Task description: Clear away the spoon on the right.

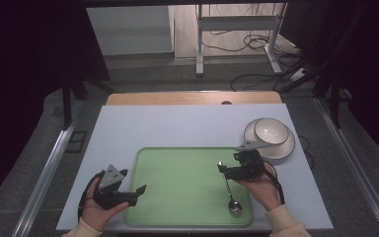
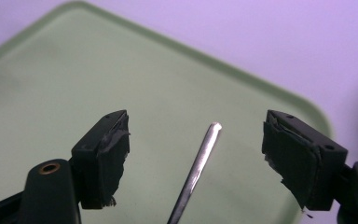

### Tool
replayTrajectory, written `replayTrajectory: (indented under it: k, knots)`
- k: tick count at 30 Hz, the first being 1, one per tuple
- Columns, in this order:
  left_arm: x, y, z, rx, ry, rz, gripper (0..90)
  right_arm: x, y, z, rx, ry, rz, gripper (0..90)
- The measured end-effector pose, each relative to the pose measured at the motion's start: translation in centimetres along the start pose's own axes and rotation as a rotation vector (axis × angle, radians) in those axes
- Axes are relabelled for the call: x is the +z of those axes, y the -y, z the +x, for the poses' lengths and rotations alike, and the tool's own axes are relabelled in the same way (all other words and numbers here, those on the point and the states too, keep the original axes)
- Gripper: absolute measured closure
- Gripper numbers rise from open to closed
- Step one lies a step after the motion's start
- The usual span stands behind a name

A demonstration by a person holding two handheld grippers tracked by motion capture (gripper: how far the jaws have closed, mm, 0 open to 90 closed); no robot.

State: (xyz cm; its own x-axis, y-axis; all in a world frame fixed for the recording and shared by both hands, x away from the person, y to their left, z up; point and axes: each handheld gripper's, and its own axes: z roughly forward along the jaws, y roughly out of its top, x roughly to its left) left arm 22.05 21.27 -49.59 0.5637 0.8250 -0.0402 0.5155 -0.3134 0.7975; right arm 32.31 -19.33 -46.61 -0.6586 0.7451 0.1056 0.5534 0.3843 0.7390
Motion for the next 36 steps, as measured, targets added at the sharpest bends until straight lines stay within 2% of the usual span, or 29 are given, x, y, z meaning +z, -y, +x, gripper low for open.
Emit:
replayTrajectory:
  k: [3, 9, 12, 20, 24, 29, 36]
  knots:
    - [0.0, 0.2, 0.0, -0.002, -0.002, 0.005, 14.9, -1.5, -0.1, -0.7, -0.017, -0.019, -0.049, 23.5]
    - [-0.8, 0.8, -0.1, -0.009, -0.022, 0.003, 14.9, -4.5, 0.3, -2.4, -0.033, 0.002, -0.122, 23.7]
    - [-1.3, 1.0, -0.1, -0.014, -0.034, -0.005, 14.9, -5.7, 0.8, -3.0, -0.026, 0.008, -0.153, 23.6]
    - [-1.0, 0.8, -0.2, -0.012, -0.038, -0.002, 14.9, -9.5, 4.0, -5.2, -0.026, 0.029, -0.223, 22.9]
    - [-0.6, 0.7, -0.1, -0.009, -0.03, 0.001, 14.9, -10.6, 5.6, -6.2, -0.024, 0.055, -0.227, 22.8]
    - [-0.4, 0.5, 0.0, -0.005, -0.023, 0.0, 15.0, -10.9, 6.9, -7.2, 0.001, 0.06, -0.224, 22.9]
    - [-0.1, 0.2, 0.1, 0.002, -0.014, 0.0, 15.0, -10.7, 7.4, -7.1, -0.002, 0.058, -0.216, 22.8]
